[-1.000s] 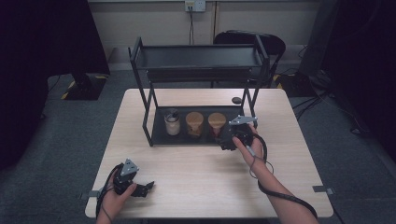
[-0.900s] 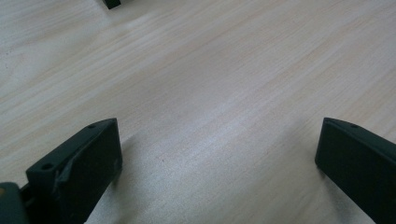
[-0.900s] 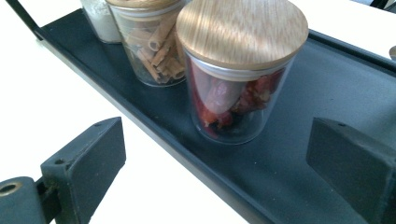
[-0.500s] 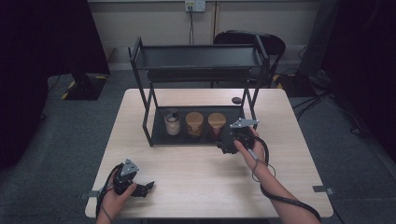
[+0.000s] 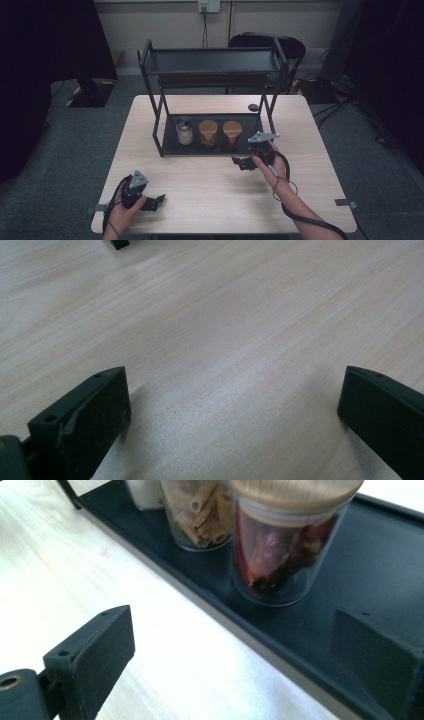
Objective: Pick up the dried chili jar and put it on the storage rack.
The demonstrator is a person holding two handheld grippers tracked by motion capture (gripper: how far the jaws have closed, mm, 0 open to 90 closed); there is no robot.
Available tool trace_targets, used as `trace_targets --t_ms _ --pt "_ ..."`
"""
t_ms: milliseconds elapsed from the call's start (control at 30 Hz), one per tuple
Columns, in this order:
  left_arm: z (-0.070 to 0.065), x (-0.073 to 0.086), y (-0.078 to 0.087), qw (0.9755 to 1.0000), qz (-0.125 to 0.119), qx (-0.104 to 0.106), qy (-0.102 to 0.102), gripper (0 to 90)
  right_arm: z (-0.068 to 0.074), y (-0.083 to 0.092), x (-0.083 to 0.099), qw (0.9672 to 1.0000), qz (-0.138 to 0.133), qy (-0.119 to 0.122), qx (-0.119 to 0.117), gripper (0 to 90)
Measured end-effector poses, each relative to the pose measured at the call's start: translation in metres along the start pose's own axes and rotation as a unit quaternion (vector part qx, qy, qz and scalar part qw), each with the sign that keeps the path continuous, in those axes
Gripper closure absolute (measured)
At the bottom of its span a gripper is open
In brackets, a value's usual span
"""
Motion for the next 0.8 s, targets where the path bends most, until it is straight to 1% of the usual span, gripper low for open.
trace_targets --t_ms 467,800 --pt "0.000 0.000 0.000 1.0000 0.000 0.000 0.000 0.1 0.011 0.006 0.015 0.9997 0.006 0.016 -0.017 3.8" --pt "0.000 0.000 0.000 1.0000 0.000 0.000 0.000 0.1 0.016 0.012 0.033 0.9991 0.016 0.024 -0.031 3.7"
Point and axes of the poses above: each handheld gripper's, and its own axes: y roughly backward along the jaws, x roughly out of its underside, z roughly to its left, the point moved 6 cm from there along -y, roughly forward along the jaws, and after that the axes turned 6 degrees about x, right-handed, at the moved point
